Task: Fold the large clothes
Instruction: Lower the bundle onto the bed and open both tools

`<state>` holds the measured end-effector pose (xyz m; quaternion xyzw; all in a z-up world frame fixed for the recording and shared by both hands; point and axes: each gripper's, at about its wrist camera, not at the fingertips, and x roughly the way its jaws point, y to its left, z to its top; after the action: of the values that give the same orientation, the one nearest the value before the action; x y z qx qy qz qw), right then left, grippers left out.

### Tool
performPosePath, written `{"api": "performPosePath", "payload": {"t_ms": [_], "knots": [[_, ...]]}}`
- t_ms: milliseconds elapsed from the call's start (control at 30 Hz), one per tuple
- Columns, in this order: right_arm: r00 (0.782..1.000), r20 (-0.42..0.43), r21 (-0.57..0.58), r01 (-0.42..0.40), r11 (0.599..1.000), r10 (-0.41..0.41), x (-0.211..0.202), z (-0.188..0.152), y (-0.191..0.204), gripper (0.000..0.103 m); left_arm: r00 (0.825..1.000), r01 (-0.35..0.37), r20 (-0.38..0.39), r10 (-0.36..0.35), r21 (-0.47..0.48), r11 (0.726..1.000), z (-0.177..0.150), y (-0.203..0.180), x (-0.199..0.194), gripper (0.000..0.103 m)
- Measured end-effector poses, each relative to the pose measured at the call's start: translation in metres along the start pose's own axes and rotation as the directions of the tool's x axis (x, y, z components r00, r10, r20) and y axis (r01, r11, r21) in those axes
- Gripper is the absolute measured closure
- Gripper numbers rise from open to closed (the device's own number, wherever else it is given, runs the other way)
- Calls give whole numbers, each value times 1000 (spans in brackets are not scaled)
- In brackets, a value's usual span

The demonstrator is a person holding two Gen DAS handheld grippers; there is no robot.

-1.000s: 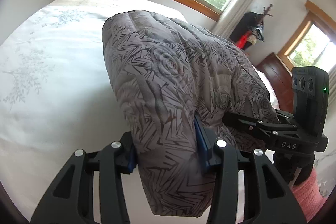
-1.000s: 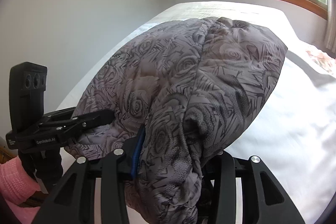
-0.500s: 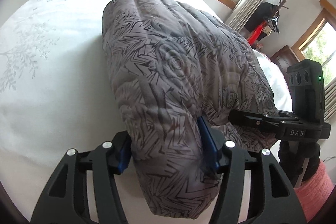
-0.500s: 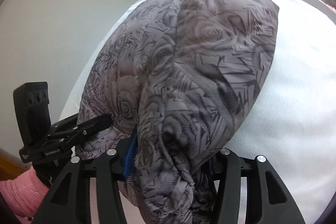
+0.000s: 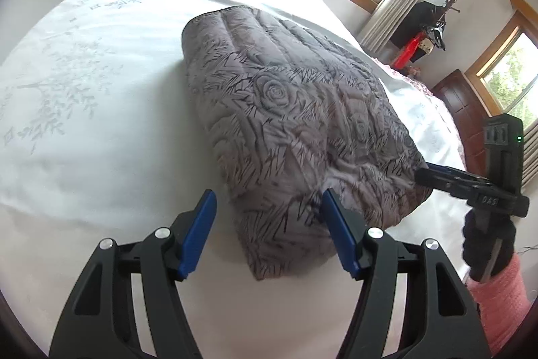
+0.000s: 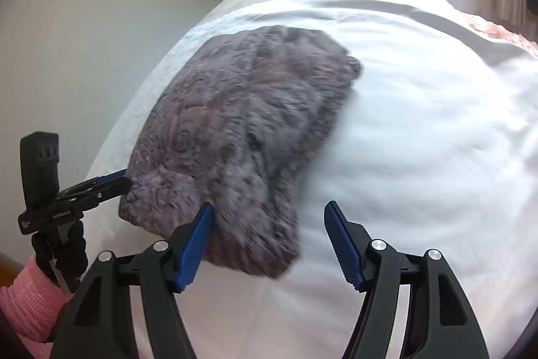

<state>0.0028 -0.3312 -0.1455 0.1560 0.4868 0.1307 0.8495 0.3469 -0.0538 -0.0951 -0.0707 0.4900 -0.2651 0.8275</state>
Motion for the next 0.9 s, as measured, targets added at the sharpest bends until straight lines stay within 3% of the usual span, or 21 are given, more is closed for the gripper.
{"api": "performPosePath", "payload": {"t_ms": [100, 233, 400, 567, 667, 800, 900], "knots": [[999, -20, 31, 30, 999, -30, -7, 0, -18, 36, 1000, -14, -12, 14, -14, 1000, -7, 2, 3, 37], [994, -56, 36, 95, 995, -92, 19, 2, -19, 36, 999, -42, -33, 42, 8, 999, -16, -1, 21, 36], [994, -72, 95, 91, 991, -84, 31, 2, -29, 36, 998, -42, -48, 42, -12, 999, -18, 6, 31, 35], [990, -50, 79, 137, 987, -133, 8, 2, -15, 36, 991, -126, -34, 127, 24, 992, -14, -12, 11, 36], [986, -39, 69, 164, 984, -161, -11, -3, -6, 29, 986, -165, -28, 166, 29, 986, -14, -23, -4, 36], [979, -33, 45, 202, 978, -201, -31, -15, 12, 15, 976, -216, -31, 216, 20, 976, -17, -36, -22, 23], [970, -46, 33, 241, 970, -240, -41, -24, 28, 11, 951, -306, -35, 307, 45, 951, -20, -45, -32, 14]]}}
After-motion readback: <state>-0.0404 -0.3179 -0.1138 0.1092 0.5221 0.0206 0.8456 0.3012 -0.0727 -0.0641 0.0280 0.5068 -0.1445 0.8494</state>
